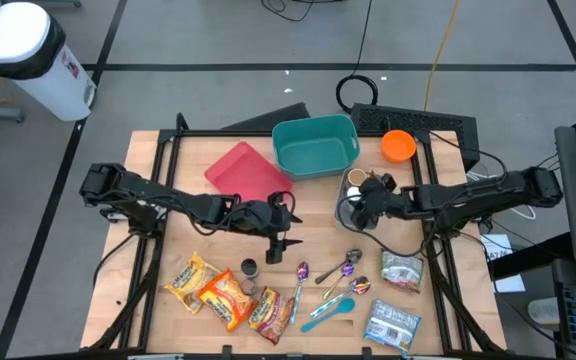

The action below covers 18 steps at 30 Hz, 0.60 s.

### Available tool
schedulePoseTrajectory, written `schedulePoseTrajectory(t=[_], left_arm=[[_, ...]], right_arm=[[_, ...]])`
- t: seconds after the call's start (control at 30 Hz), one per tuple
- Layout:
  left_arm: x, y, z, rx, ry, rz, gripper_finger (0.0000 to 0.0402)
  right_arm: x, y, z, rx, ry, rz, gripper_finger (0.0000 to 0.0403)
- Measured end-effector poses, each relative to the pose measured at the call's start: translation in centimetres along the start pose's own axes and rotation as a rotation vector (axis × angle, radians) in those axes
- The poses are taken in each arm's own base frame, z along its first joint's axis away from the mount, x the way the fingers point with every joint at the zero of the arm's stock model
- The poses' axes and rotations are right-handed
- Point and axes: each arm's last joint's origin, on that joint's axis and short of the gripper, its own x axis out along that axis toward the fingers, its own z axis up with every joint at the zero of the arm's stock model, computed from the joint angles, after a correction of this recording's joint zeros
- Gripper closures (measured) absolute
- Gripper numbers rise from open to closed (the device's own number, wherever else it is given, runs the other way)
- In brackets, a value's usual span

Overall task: Pick & Place Food Item
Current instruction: Put the white spice bottle into the gray bin

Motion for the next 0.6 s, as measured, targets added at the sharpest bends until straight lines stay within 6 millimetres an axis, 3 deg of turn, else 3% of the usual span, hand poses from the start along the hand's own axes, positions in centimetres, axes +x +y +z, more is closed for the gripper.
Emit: schedulePoseTrajectory(t=[0.33,0.6], left_arm=[[0.0,0.0,0.0,0.000,0.000,0.000,0.0160],[0.0,0.0,0.0,0.000,0.000,0.000,0.0148]], right_arm=[[1.0,-0.8,-0.5,-0.009,-0.016,0.007,0.0220],[1.1,-1.0,-0.5,-0.020,-0.014,0.000,0.0219]])
